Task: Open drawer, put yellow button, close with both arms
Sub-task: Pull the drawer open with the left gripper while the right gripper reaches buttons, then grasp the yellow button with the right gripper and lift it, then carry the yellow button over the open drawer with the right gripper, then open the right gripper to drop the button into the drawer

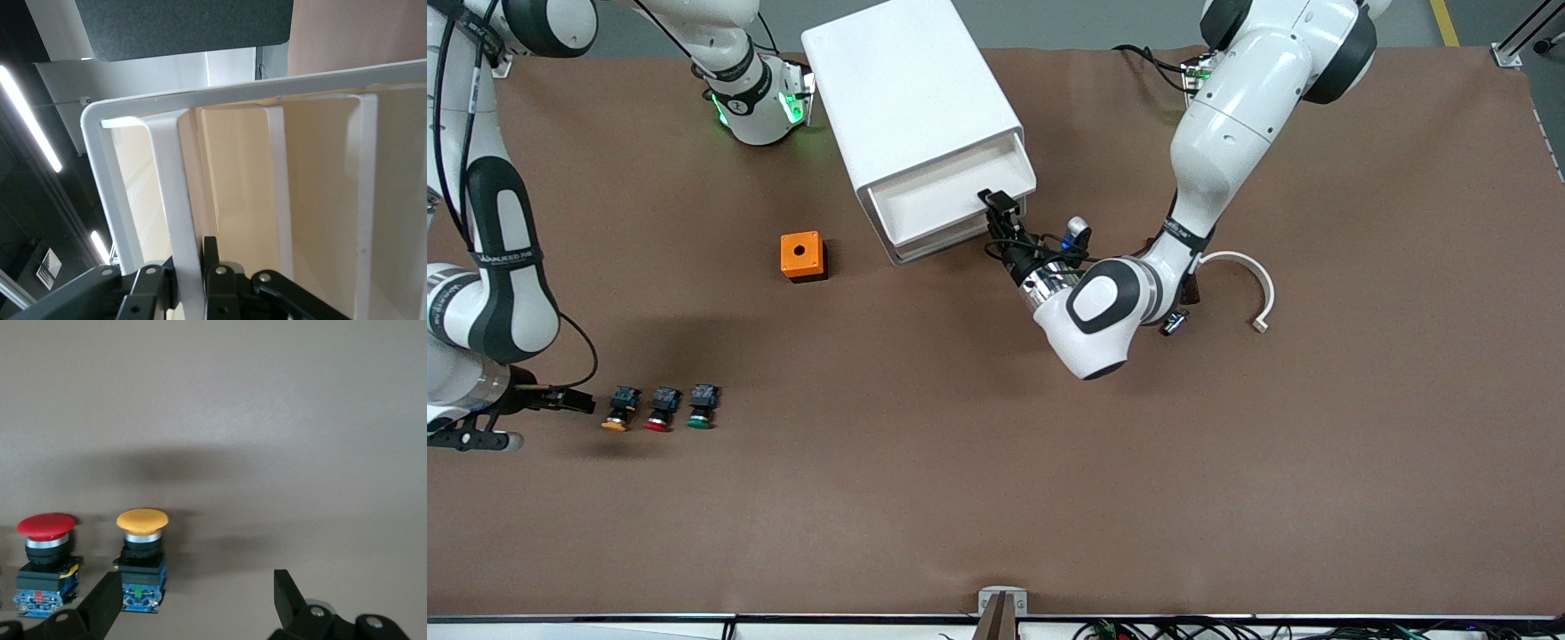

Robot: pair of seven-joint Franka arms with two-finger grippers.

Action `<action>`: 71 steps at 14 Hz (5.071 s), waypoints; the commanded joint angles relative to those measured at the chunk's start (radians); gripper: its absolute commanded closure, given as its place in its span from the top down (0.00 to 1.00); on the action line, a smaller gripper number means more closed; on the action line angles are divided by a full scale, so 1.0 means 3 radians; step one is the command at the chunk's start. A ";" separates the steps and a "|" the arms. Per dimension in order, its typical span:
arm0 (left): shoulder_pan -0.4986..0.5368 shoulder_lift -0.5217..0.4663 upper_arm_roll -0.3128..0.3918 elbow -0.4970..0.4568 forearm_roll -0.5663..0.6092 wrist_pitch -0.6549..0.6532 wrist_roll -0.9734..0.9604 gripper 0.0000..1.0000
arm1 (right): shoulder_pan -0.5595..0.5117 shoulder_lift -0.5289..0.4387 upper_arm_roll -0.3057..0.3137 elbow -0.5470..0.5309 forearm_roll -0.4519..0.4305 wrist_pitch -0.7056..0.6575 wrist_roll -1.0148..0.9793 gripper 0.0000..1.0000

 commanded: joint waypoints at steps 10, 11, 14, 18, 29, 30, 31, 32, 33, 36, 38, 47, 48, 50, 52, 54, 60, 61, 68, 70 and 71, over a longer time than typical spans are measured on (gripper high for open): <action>0.0313 -0.0053 0.0021 0.0007 -0.0005 -0.0027 0.0047 0.03 | 0.0106 0.0093 0.0054 -0.0437 0.0212 0.0412 0.0041 1.00; 0.0338 -0.0053 0.0021 0.0007 0.0020 -0.0032 0.0047 0.04 | 0.0106 0.0093 0.0059 -0.0437 0.0212 0.0402 0.0041 1.00; 0.0343 -0.0053 0.0021 0.0007 0.0046 -0.0027 0.0047 0.06 | 0.0142 0.0083 0.0054 -0.0432 0.0212 0.0371 0.0041 0.67; 0.0348 -0.0053 0.0011 0.0012 0.0031 -0.0032 0.0088 0.59 | 0.0137 0.0078 0.0054 -0.0396 0.0206 0.0366 0.0000 0.18; 0.0435 -0.0140 -0.0040 0.0293 0.0041 -0.0277 0.0813 1.00 | 0.0295 -0.0264 0.0064 -0.0212 0.0222 -0.0083 0.0224 0.00; 0.0440 -0.0165 0.0011 0.0349 0.0051 -0.0303 0.1001 1.00 | 0.0356 -0.0330 0.0064 -0.0207 0.0222 -0.0231 0.0367 0.00; 0.0466 -0.0176 0.0062 0.0415 0.0082 -0.0308 0.1160 1.00 | 0.0417 -0.0412 0.0069 -0.0207 0.0222 -0.0384 0.0540 0.00; 0.0496 -0.0186 0.0088 0.0497 0.0138 -0.0308 0.1334 1.00 | 0.0494 -0.0499 0.0069 -0.0197 0.0232 -0.0558 0.0749 0.00; 0.0507 -0.0191 0.0093 0.0569 0.0224 -0.0303 0.1503 1.00 | 0.0571 -0.0581 0.0080 -0.0192 0.0247 -0.0696 0.0939 0.00; 0.0502 -0.0349 0.0093 0.0595 0.0658 -0.0293 0.2192 1.00 | 0.0918 -0.0847 0.0085 -0.0192 0.0385 -0.1044 0.1685 0.00; 0.0476 -0.0492 0.0103 0.0595 0.1000 -0.0181 0.2627 1.00 | 0.1204 -0.1026 0.0085 -0.0192 0.0385 -0.1228 0.2354 0.00; 0.0246 -0.0973 0.0052 0.0569 0.2693 0.1066 0.3514 1.00 | 0.2702 -0.1517 0.0080 -0.0171 0.0345 -0.1342 0.5111 0.00; 0.0180 -0.0979 0.0052 0.0569 0.2862 0.1159 0.3554 1.00 | 0.2845 -0.1517 0.0075 -0.0171 0.0334 -0.1327 0.5351 0.00; 0.0144 -0.0974 0.0052 0.0564 0.3118 0.1241 0.3560 1.00 | 0.3071 -0.1517 0.0080 -0.0181 0.0324 -0.1321 0.5858 0.00; 0.0093 -0.0974 0.0052 0.0564 0.3313 0.1292 0.3560 1.00 | 0.3230 -0.1533 0.0080 -0.0197 0.0334 -0.1322 0.6226 0.00; 0.0052 -0.0958 0.0052 0.0559 0.3461 0.1348 0.3570 1.00 | 0.3398 -0.1507 0.0080 -0.0232 0.0339 -0.1240 0.6645 0.00; -0.0035 -0.0933 0.0057 0.0513 0.3544 0.1446 0.3555 1.00 | 0.3695 -0.1431 0.0080 -0.0554 0.0339 -0.0683 0.7204 0.00; -0.0035 -0.0938 0.0057 0.0513 0.3549 0.1446 0.3555 1.00 | 0.3721 -0.1405 0.0080 -0.0580 0.0339 -0.0632 0.7230 0.00; -0.0035 -0.0943 0.0052 0.0498 0.3539 0.1446 0.3545 1.00 | 0.3895 -0.1369 0.0075 -0.0652 0.0324 -0.0631 0.7414 0.40; -0.0040 -0.0943 0.0052 0.0498 0.3528 0.1446 0.3514 1.00 | 0.3890 -0.1379 0.0075 -0.0632 0.0319 -0.0646 0.7409 1.00; -0.0045 -0.0943 0.0052 0.0498 0.3523 0.1441 0.3504 1.00 | 0.3885 -0.1400 0.0070 -0.0606 0.0319 -0.0657 0.7404 1.00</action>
